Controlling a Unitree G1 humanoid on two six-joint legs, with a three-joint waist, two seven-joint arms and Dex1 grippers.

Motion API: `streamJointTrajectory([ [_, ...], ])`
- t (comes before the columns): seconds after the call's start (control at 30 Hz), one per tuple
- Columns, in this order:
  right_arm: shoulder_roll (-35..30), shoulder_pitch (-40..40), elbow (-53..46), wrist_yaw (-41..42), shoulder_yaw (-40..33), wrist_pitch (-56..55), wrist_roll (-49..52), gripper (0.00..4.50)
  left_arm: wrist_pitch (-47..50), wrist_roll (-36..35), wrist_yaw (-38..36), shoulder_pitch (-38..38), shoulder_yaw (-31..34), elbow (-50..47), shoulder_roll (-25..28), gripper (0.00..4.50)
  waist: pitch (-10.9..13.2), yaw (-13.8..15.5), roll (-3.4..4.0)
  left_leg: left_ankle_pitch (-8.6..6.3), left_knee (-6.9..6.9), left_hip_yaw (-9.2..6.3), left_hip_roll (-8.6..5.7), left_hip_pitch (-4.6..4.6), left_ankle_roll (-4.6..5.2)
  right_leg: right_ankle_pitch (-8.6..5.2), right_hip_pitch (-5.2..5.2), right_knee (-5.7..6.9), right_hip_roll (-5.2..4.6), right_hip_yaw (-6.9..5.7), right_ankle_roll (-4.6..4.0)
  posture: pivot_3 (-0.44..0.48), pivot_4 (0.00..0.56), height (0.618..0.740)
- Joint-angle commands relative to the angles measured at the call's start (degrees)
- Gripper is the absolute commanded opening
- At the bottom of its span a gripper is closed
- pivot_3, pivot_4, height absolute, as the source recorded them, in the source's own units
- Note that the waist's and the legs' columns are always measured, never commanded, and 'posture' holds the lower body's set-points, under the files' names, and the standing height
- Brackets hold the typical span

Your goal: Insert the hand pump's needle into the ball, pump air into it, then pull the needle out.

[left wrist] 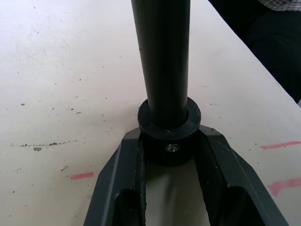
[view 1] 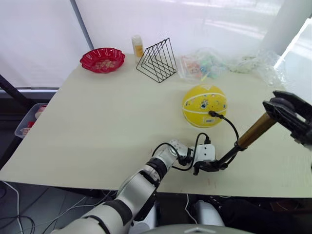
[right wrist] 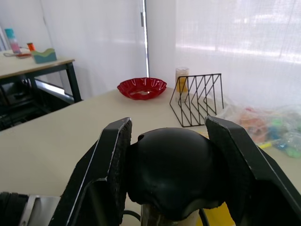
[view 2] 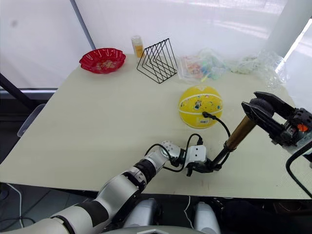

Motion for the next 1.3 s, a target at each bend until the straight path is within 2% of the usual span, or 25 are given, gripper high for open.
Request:
streamJointTrajectory([
  [0.03, 4.6, 4.4, 3.9, 1.4, 8.5, -3.2, -13.5, 2.00, 4.0, 5.9, -1.7, 4.0, -4.7, 7.3, 3.0, 1.02, -0.4, 0.0, -0.45, 0.00, -0.01, -0.02, 0.02, 0.04, 0.00, -0.01, -0.01, 0.00, 0.02, -0.01, -0.01, 0.000, 0.150, 0.737],
  [0.2, 8.0, 7.5, 8.8, 5.0, 18.3, -7.9, -23.7, 2.00, 4.0, 5.7, -1.4, 4.1, -4.7, 7.2, 3.1, 1.02, -0.7, -0.7, -0.70, -0.01, -0.01, -0.14, 0.10, 0.26, -0.01, -0.03, 0.18, 0.00, -0.23, -0.10, -0.05, 0.000, 0.150, 0.737],
  [0.3, 11.4, 8.6, 15.1, 7.3, 26.5, -11.9, -30.6, 2.00, 4.1, 5.7, -1.3, 4.2, -4.7, 7.2, 3.1, 1.02, -0.9, -0.9, -0.65, -0.01, -0.05, -0.27, 0.09, 0.28, -0.01, -0.05, 0.24, -0.03, -0.29, -0.22, -0.09, 0.000, 0.150, 0.737],
  [0.43, 13.4, 8.8, 17.3, 8.7, 28.5, -15.1, -33.3, 2.00, 4.1, 5.6, -1.2, 4.1, -4.6, 7.2, 3.0, 1.02, -1.0, -1.1, -0.56, -0.01, -0.07, -0.33, 0.09, 0.28, -0.02, -0.08, 0.26, -0.03, -0.31, -0.29, -0.13, 0.000, 0.150, 0.737],
  [0.57, 12.8, 7.3, 12.8, 9.3, 23.3, -15.4, -28.6, 2.00, 4.2, 5.5, -1.1, 4.1, -4.6, 7.2, 2.8, 1.02, -1.0, -1.1, -0.52, -0.01, -0.07, -0.38, 0.08, 0.28, -0.02, -0.08, 0.27, -0.03, -0.37, -0.29, -0.13, 0.000, 0.150, 0.737],
  [0.73, 5.7, 1.6, 4.5, 6.0, 8.9, -10.3, -11.4, 2.00, 4.3, 5.5, -1.2, 4.0, -4.5, 7.2, 2.8, 1.02, -0.4, -0.9, 0.43, -0.01, -0.04, -0.38, -0.02, 0.14, -0.02, -0.06, 0.24, -0.08, -0.54, -0.18, -0.11, 0.000, 0.150, 0.737],
  [0.83, 0.3, -1.6, 3.9, 3.8, 0.5, -7.1, -3.8, 2.00, 4.3, 5.4, -1.3, 3.9, -4.5, 7.2, 2.8, 1.02, 0.0, -0.6, 0.73, -0.01, -0.03, -0.35, -0.08, 0.04, -0.02, -0.05, 0.23, -0.12, -0.54, -0.30, -0.09, 0.000, 0.150, 0.737],
  [1.0, -5.7, -4.6, 5.5, 1.9, -8.3, -2.5, 2.3, 2.00, 4.3, 5.4, -1.3, 3.7, -4.6, 7.3, 2.7, 1.02, 0.3, -0.2, 0.61, 0.00, -0.03, -0.35, -0.10, -0.06, -0.01, -0.05, 0.20, -0.19, -0.46, -0.40, -0.08, 0.000, 0.150, 0.737],
  [1.13, -8.1, -6.6, 6.0, 0.0, -11.6, 0.1, 5.7, 2.00, 4.3, 5.4, -1.2, 3.6, -4.6, 7.4, 2.7, 1.02, 0.3, 0.1, 0.53, 0.00, -0.02, -0.35, -0.10, -0.05, -0.01, -0.05, 0.22, -0.19, -0.42, -0.40, -0.08, 0.000, 0.150, 0.737],
  [1.3, -4.9, -1.2, 3.2, 1.0, -4.7, 3.0, -0.5, 2.00, 4.3, 5.3, -1.1, 3.8, -4.6, 7.3, 2.8, 1.02, 0.3, 0.1, 0.43, 0.00, -0.02, -0.39, -0.10, -0.05, -0.01, -0.08, 0.27, -0.25, -0.31, -0.46, -0.06, 0.000, 0.150, 0.737],
])
